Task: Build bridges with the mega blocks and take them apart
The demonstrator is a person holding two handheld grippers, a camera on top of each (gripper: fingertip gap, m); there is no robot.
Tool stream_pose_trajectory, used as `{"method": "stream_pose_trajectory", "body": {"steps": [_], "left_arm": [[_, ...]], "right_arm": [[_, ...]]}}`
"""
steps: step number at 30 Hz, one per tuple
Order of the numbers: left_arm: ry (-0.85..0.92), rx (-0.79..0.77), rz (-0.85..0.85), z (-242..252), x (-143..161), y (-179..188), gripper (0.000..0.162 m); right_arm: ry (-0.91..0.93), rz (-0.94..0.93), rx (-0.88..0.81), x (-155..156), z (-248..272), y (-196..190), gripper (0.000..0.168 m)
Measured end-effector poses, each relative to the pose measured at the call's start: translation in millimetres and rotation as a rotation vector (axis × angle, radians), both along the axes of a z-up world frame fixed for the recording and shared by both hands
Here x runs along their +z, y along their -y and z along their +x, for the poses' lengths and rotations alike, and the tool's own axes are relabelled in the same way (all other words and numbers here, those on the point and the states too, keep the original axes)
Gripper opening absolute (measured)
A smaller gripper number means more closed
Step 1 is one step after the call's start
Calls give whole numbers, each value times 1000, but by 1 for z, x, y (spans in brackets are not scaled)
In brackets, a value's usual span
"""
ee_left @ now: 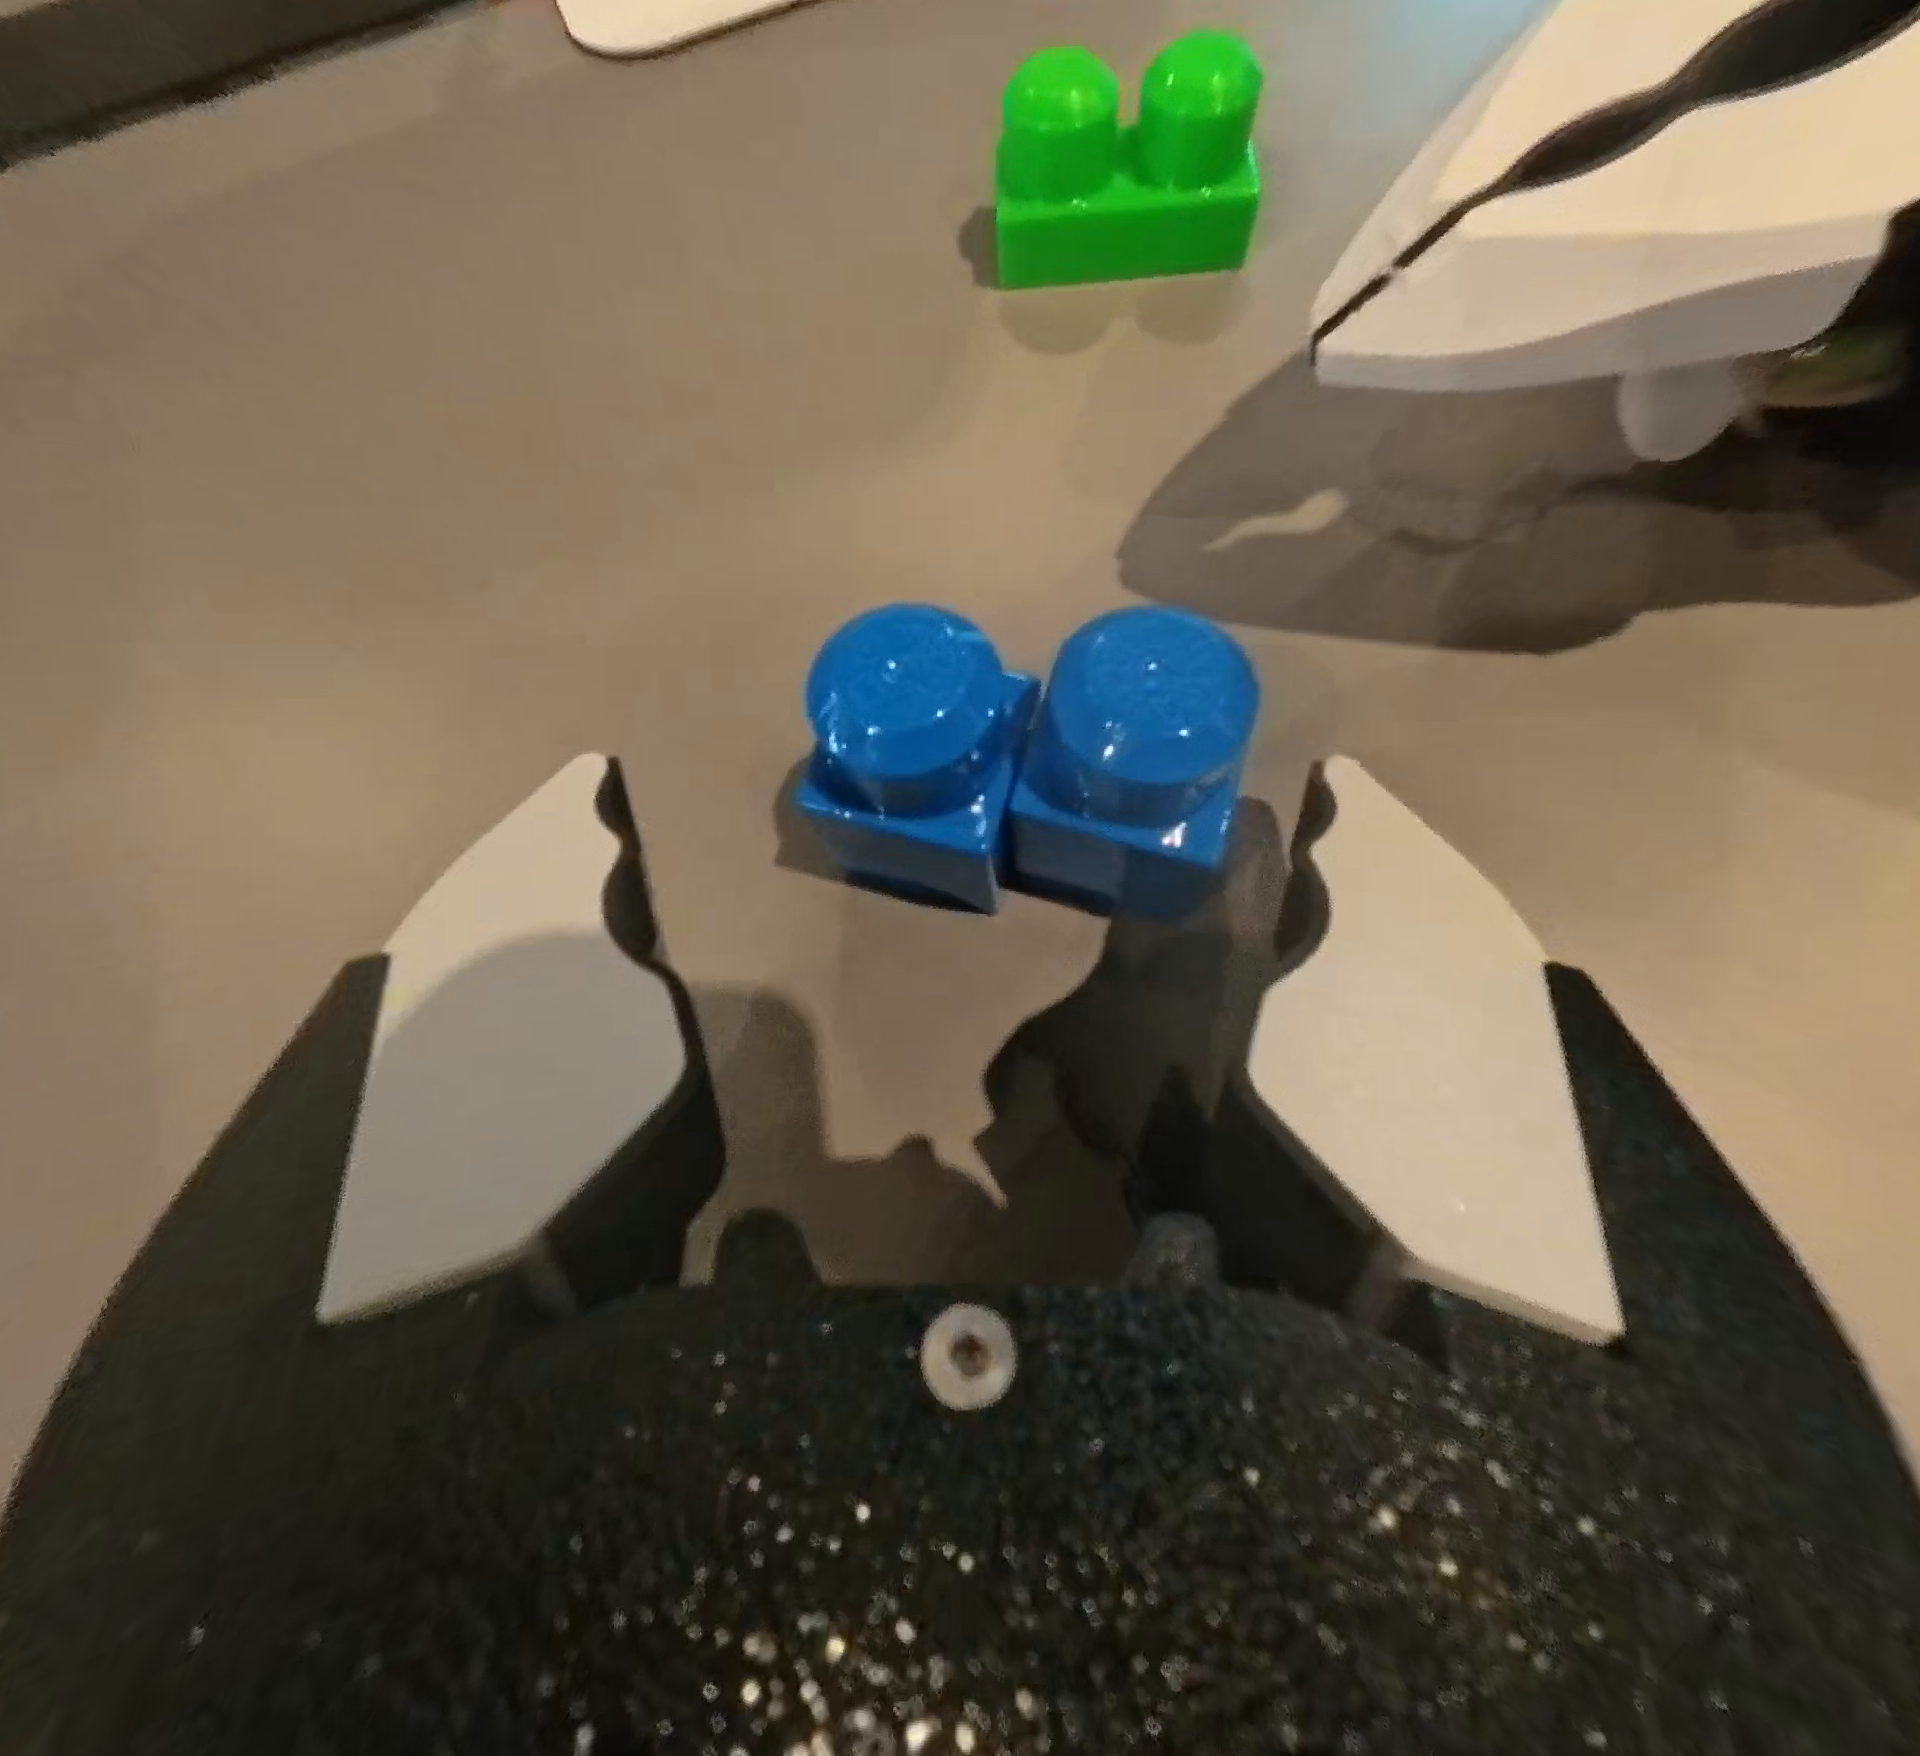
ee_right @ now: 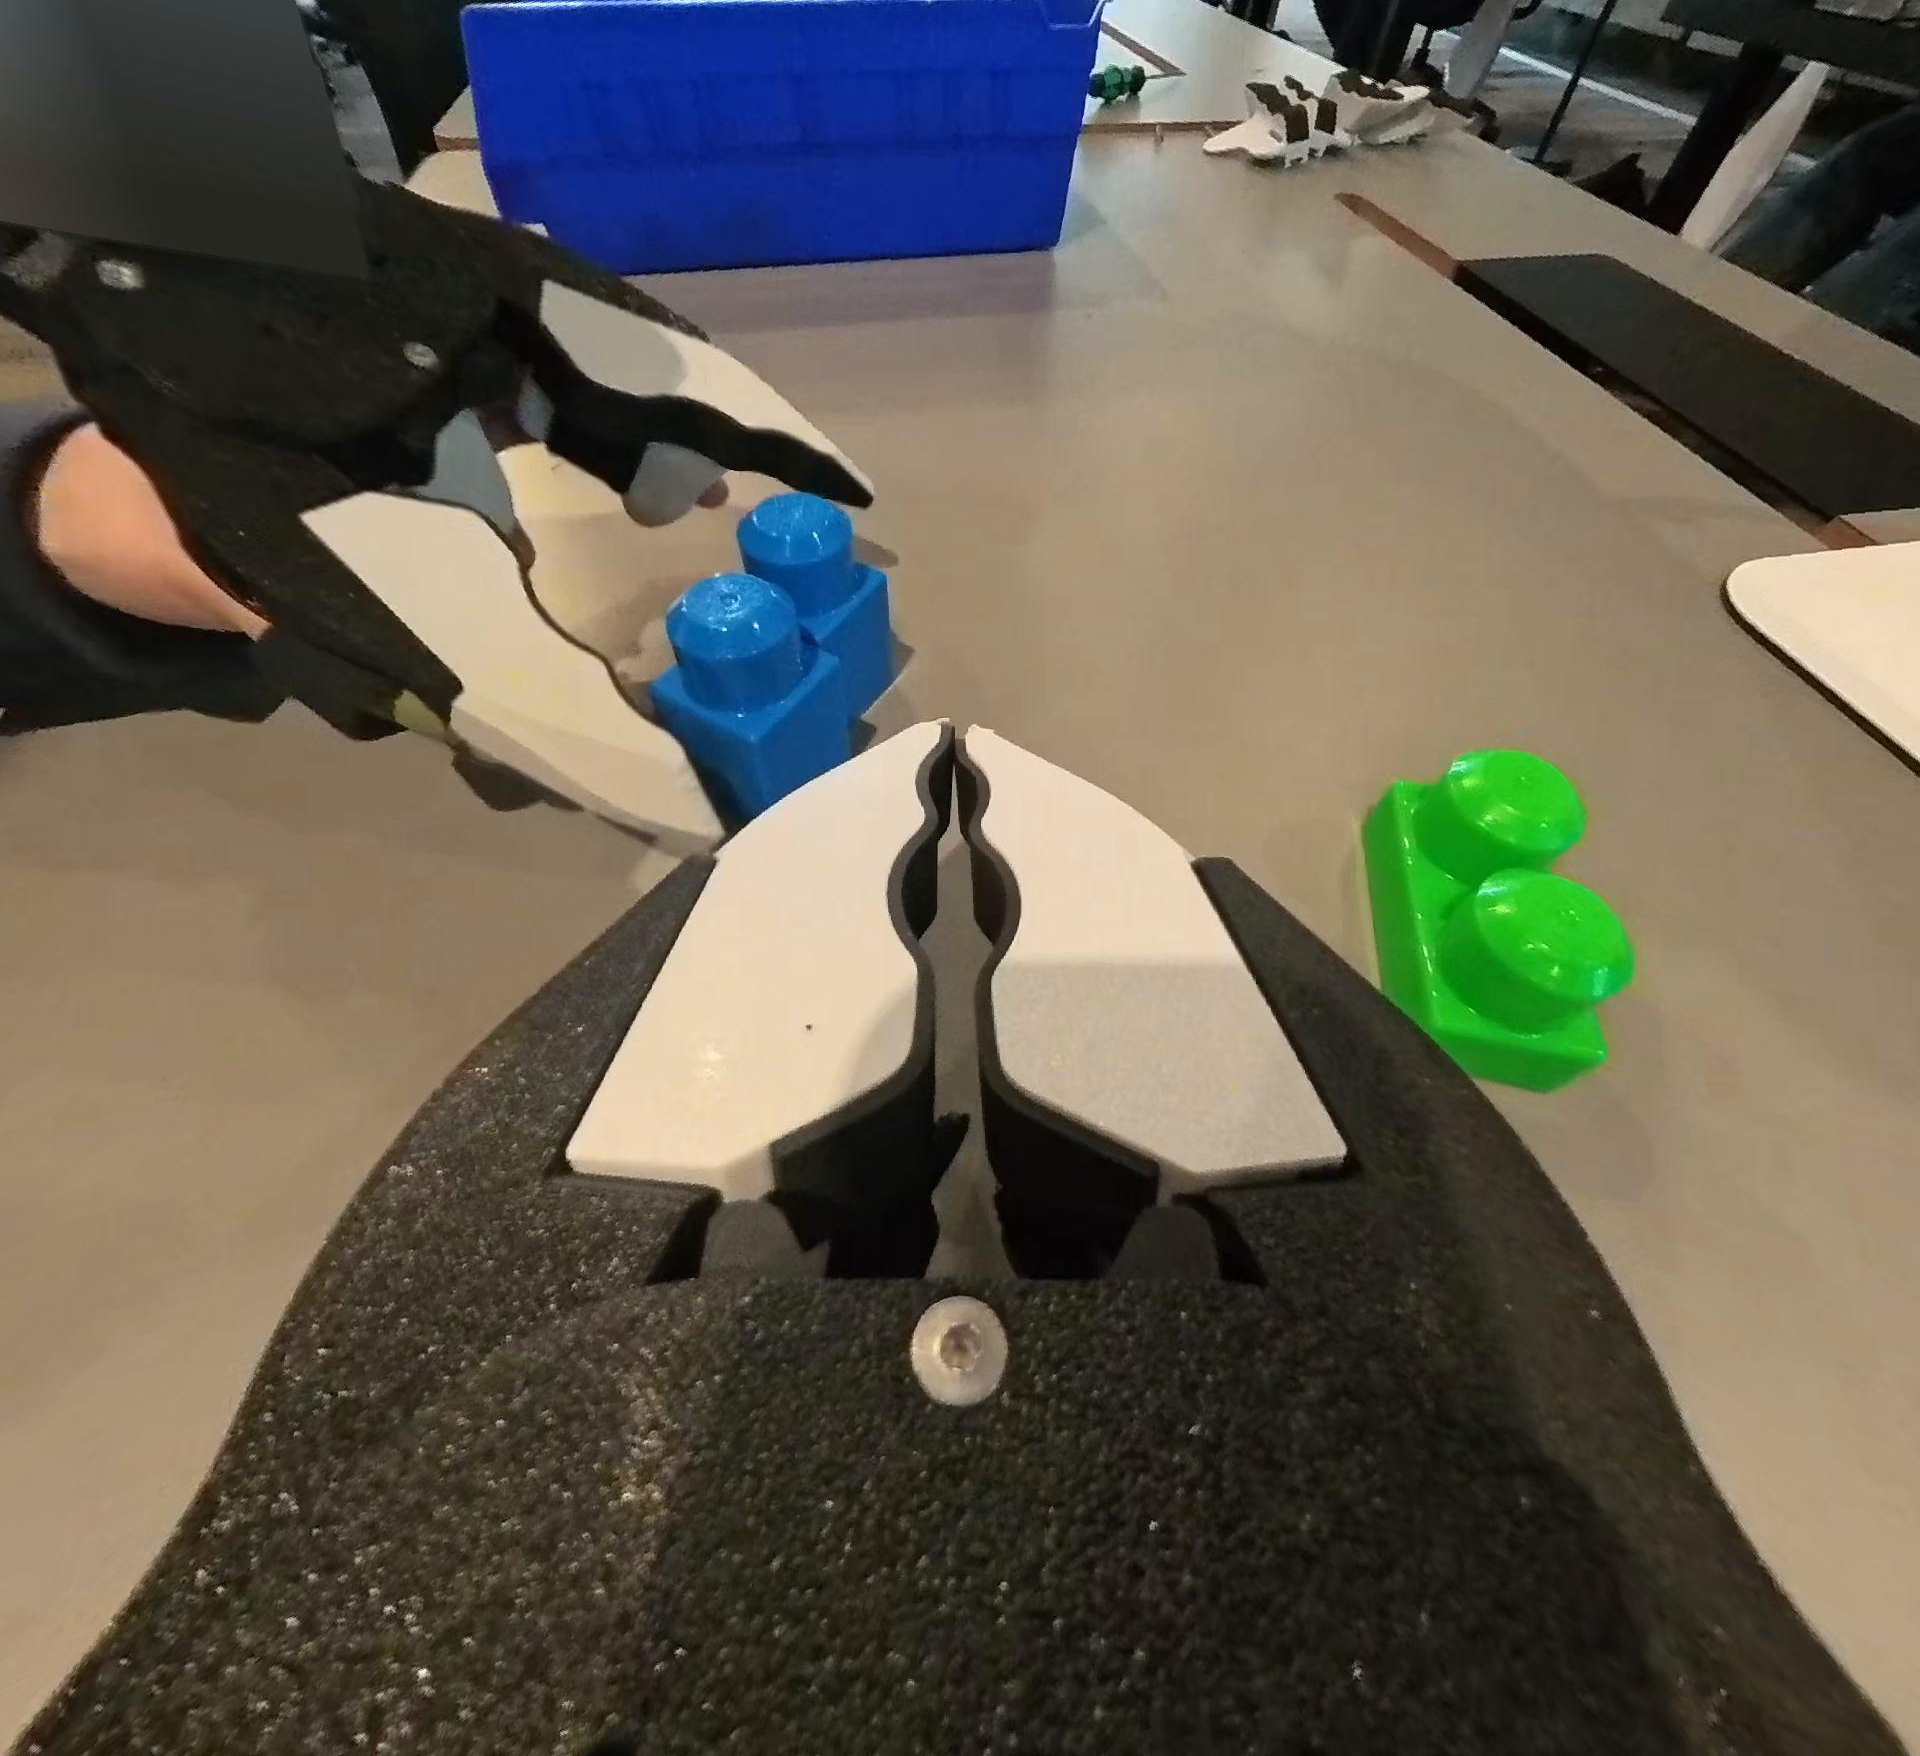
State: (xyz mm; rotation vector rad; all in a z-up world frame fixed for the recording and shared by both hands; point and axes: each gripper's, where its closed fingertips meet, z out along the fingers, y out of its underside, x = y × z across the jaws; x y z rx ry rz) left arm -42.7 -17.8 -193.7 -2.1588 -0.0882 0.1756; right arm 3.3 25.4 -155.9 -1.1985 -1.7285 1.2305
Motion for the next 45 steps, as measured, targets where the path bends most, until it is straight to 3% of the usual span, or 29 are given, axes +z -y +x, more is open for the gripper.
{"method": "stream_pose_trajectory", "body": {"steps": [3, 8, 14, 36, 42, 45], "left_arm": [[2, 3, 32, 1, 5, 0, 108], [33, -1, -47, 3, -7, 1, 113], [7, -3, -111, 3, -16, -1, 104], [103, -63, -132, 10, -20, -4, 87], [99, -178, -142, 13, -21, -4, 88], [76, -203, -143, 16, -21, 0, 101]], "right_arm": [[2, 2, 3, 0, 0, 1, 0], [4, -2, 9, -1, 0, 2, 0], [7, 1, 14, -1, 0, 3, 0], [63, 33, 64, -10, -3, 19, 0], [146, 105, 73, -25, -4, 25, 0], [164, 127, 90, -28, -5, 31, 0]]}}
